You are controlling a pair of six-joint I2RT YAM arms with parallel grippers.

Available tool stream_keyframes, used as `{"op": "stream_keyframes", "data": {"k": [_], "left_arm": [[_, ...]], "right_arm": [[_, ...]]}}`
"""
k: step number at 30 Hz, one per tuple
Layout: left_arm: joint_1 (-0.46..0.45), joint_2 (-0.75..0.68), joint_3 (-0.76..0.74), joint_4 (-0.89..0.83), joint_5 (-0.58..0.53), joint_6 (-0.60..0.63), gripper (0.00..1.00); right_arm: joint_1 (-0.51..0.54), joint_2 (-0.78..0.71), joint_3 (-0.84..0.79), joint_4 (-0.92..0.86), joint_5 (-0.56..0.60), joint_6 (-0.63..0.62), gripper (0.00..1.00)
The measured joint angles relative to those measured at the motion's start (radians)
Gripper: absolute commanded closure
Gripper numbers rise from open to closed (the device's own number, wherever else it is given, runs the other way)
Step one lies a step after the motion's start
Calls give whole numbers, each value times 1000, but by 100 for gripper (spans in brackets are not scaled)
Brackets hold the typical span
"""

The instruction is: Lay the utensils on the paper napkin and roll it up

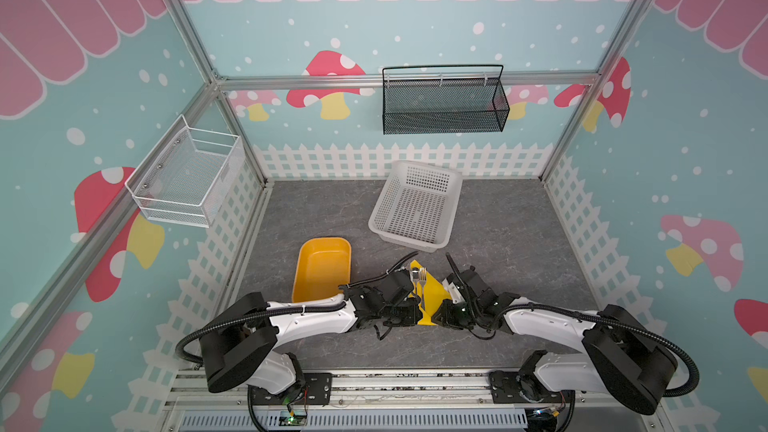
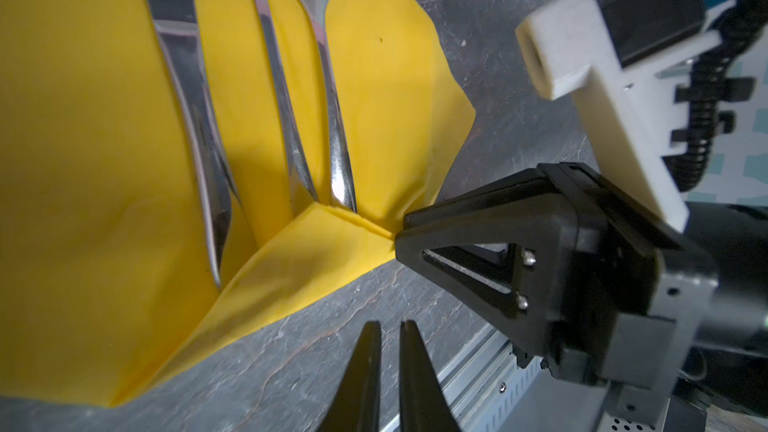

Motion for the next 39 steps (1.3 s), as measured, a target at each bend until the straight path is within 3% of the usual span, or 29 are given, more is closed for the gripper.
{"op": "stream_keyframes", "data": {"k": [8, 11, 15, 19, 29, 34, 39], "left_arm": [[-3, 124, 69, 3, 29, 29, 94], [-3, 146, 80, -4, 29, 42, 94], [-3, 165, 83, -8, 29, 46, 94], [-3, 170, 83, -11, 28, 49, 95], [-3, 187, 82, -11, 11, 68, 95], [-3, 189, 82, -12, 6, 71, 95], [-3, 198, 82, -12, 6, 71, 95]], "right_arm": [[0, -1, -3, 6, 4, 6, 78], [0, -6, -4, 6, 10, 5, 72], [0, -48, -4, -6, 37, -3, 71], [-3, -106, -4, -30, 85, 4, 71], [-71, -300, -42, -139, 269, 78, 54], [-161, -340, -98, -116, 231, 77, 47], [-186, -318, -119, -51, 153, 74, 43]]}}
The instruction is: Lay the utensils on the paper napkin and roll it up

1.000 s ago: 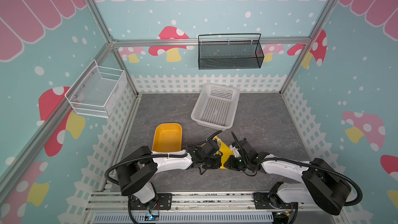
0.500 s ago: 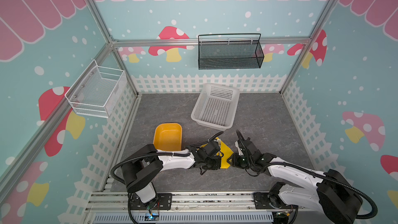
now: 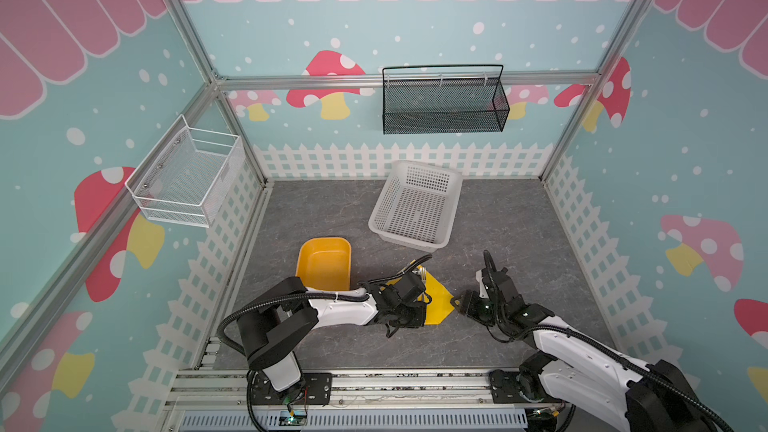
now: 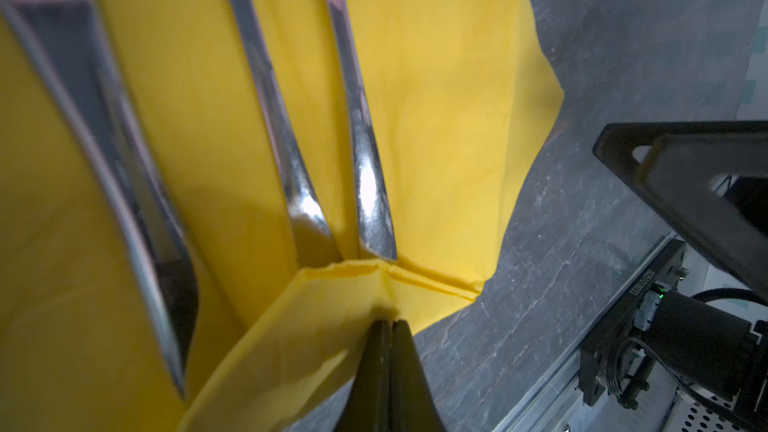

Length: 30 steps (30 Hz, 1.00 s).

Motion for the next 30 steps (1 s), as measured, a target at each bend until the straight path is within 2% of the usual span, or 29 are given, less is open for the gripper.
{"op": "stream_keyframes", "data": {"k": [9, 19, 23, 30], "left_arm": [[0, 0, 0, -3, -5, 0, 95], [0, 0, 0, -8, -14, -1, 95], [0, 0, 0, -8, -15, -1, 95], [0, 0, 0, -9, -15, -4, 95]], "right_arm": [[-7, 120, 3, 90, -59, -12, 43], [-7, 147, -54, 259, -128, 111, 42], [3, 135, -55, 240, -137, 149, 42], [92, 80, -65, 178, -118, 243, 43]]}}
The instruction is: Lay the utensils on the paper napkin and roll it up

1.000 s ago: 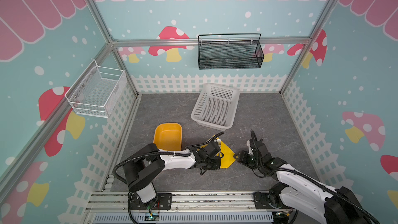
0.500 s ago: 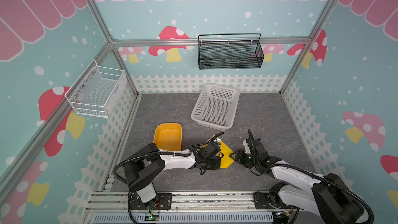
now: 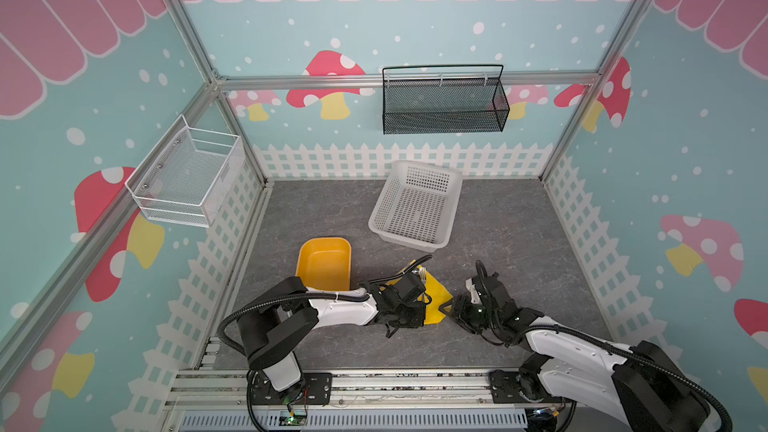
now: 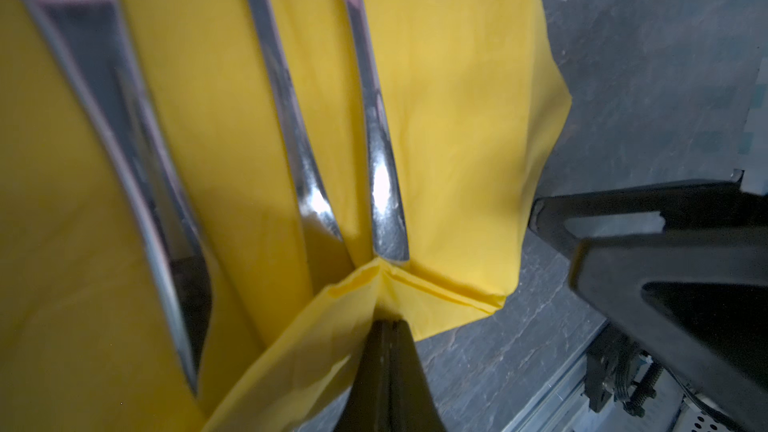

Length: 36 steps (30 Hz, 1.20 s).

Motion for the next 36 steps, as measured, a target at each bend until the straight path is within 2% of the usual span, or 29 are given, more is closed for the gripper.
{"op": "stream_keyframes", "data": {"k": [9, 19, 24, 28, 36], "left_arm": [[0, 0, 0, -1, 0, 0, 94], [0, 0, 0, -2, 0, 0, 94], [0, 0, 0, -2, 0, 0, 94], [0, 0, 0, -2, 0, 0, 94], [0, -4, 0, -6, -5, 0, 94]], "right_arm": [[26, 69, -42, 198, -42, 114, 44], [35, 70, -114, 439, -2, 204, 43], [25, 65, -98, 494, 13, 188, 42], [-24, 88, -91, 519, 1, 151, 42], [-46, 138, -48, 478, -68, 34, 53]]}}
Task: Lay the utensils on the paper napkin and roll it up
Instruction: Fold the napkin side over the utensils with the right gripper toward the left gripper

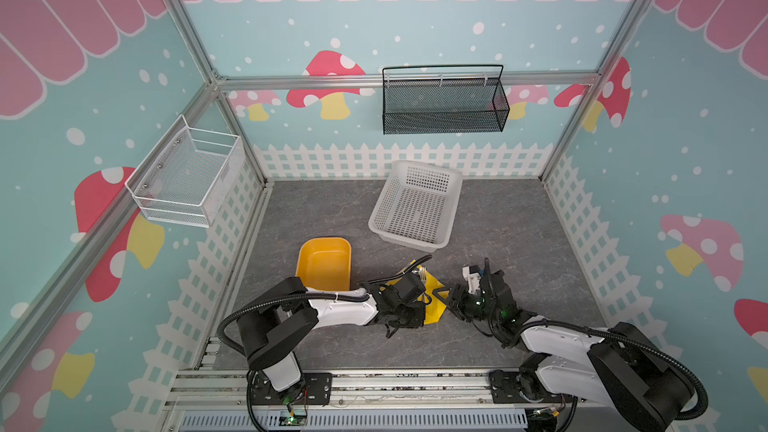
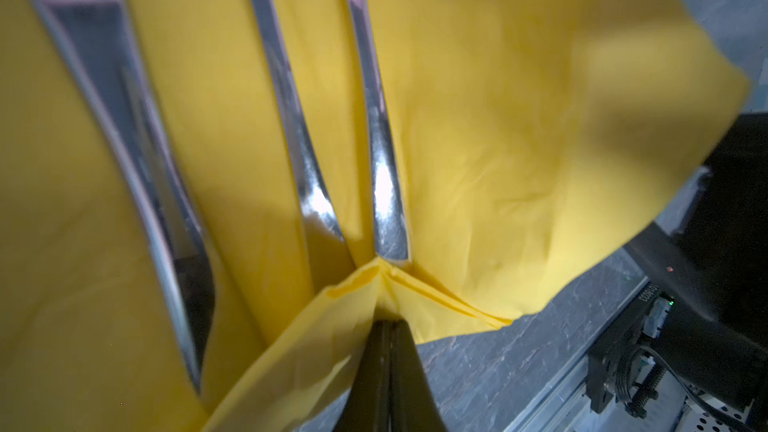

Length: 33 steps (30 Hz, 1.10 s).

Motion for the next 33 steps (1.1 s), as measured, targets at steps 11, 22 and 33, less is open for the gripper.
{"op": "stream_keyframes", "data": {"k": [11, 22, 33], "left_arm": [[0, -34, 0, -3, -14, -5, 94], [0, -35, 0, -3, -13, -8, 93], [0, -35, 0, -3, -14, -8, 93]], "right_arm": [[0, 55, 21, -72, -68, -131, 62], [0, -20, 21, -92, -112, -182, 63], [30, -2, 130, -235, -111, -284, 55]]}}
